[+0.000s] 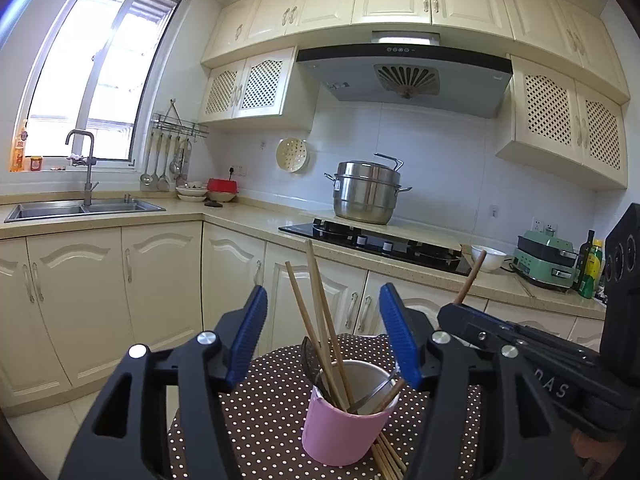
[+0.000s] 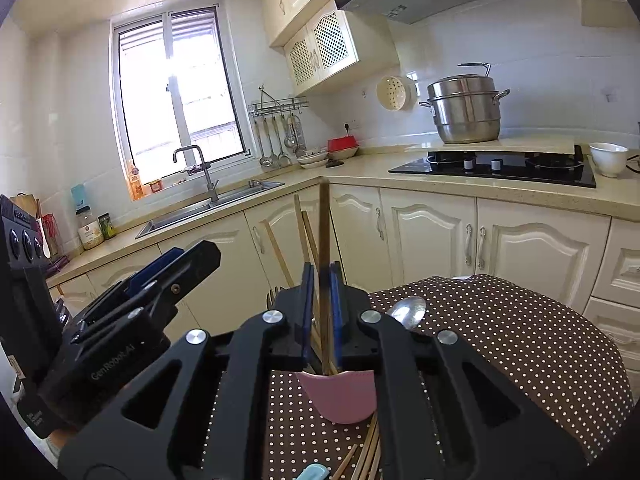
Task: Organize utensils
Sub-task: 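Open both tools to release the chopsticks into the pink cup, then grasp the pale green knife with the left tool while the right tool grasps a chopstick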
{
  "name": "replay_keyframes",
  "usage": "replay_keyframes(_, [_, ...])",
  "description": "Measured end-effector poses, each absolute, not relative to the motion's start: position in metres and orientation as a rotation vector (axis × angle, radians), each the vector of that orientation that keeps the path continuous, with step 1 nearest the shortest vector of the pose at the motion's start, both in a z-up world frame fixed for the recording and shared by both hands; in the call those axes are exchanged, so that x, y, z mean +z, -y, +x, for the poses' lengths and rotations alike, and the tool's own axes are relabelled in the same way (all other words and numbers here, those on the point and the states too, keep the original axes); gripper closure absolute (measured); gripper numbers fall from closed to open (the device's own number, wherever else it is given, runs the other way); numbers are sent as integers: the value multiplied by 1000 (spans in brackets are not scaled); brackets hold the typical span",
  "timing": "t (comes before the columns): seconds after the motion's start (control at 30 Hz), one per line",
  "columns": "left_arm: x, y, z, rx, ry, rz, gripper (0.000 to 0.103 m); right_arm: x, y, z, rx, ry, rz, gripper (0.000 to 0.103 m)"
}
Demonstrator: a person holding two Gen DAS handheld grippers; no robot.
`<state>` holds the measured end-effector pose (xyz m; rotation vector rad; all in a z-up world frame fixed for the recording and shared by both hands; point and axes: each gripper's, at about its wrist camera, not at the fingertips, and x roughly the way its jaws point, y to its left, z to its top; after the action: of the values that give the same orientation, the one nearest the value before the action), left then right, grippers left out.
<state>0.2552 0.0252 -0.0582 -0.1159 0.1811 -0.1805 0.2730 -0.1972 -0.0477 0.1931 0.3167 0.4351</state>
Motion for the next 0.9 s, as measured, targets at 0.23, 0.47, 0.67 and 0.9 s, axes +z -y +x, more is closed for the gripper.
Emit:
replay_keyframes(0.23, [-63,-24,239,-223,-313,-85,41,-48,212,246,399,-296,191,56])
replay_keyframes(0.47, [-110,-14,246,-287,-687,-27,41,-69,233,230,351,-361,188,51])
replay_keyframes(0.67, [-165,1,245,-295,-939,39,41,-99,243,224,325,-462,183,49])
replay_keyframes(0.9, [-200,11,242,-272,-1080,93,41,-130,248,216,330,-571,178,47])
